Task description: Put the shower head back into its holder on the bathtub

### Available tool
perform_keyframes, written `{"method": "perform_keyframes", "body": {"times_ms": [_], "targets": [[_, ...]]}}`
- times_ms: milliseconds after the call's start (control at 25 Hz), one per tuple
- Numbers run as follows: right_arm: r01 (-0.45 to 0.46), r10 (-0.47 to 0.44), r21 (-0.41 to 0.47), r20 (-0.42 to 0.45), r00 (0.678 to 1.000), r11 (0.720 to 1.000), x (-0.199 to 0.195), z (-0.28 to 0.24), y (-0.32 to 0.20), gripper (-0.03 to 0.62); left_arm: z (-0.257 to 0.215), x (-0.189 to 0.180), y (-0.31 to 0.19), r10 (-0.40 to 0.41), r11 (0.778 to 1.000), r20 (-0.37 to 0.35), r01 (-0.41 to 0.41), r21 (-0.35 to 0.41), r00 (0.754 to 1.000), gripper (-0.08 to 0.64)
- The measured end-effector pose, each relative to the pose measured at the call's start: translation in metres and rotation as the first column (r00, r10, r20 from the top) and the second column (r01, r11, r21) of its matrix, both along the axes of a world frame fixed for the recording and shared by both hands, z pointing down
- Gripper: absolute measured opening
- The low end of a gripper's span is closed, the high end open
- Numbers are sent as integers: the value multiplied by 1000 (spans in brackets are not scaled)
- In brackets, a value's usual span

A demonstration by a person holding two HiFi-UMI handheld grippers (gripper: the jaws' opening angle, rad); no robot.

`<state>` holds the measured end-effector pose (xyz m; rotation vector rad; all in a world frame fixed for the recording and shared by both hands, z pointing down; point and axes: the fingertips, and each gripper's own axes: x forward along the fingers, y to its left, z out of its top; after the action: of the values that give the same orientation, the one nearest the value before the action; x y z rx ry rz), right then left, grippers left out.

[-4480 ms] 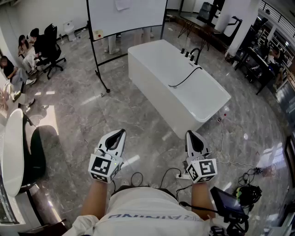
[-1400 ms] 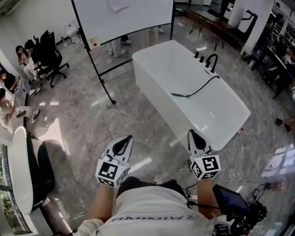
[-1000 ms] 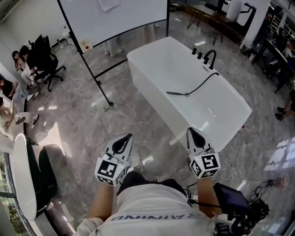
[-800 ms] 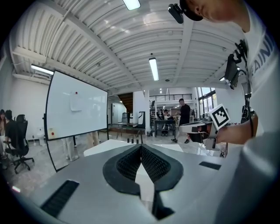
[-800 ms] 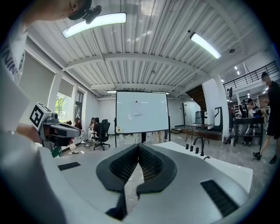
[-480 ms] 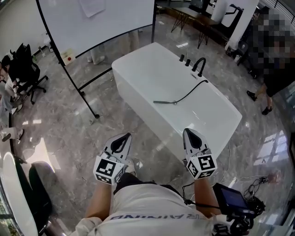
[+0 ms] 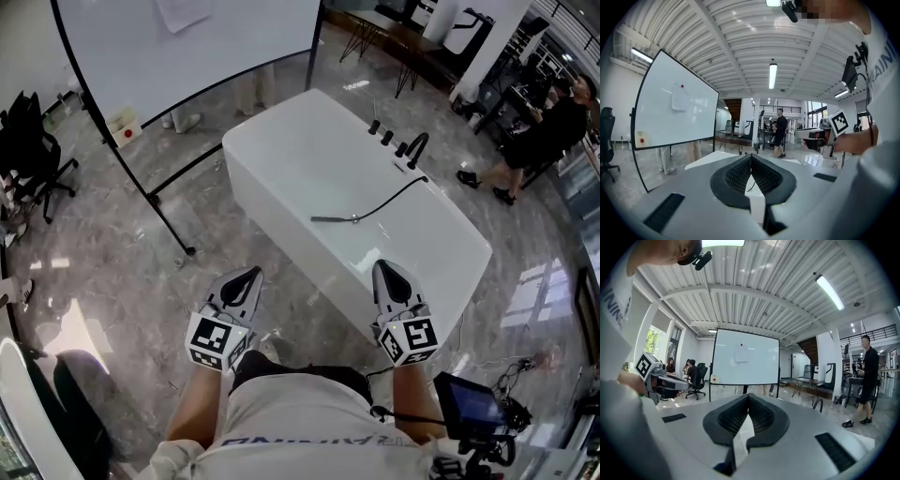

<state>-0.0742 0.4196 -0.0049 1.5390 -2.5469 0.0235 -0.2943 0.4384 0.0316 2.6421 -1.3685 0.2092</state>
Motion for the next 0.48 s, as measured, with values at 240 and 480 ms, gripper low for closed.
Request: {"method": "perform_keyframes", "body": {"times_ms": [240, 480], "targets": [[-53, 52, -40, -11, 999, 998, -25, 17, -42, 11, 17, -22, -49, 51, 998, -8, -51, -34, 999, 18], [-103, 103, -51, -7, 995, 993, -14, 25, -72, 11, 24, -7, -92, 110, 992, -20, -111, -55, 994, 18]]}}
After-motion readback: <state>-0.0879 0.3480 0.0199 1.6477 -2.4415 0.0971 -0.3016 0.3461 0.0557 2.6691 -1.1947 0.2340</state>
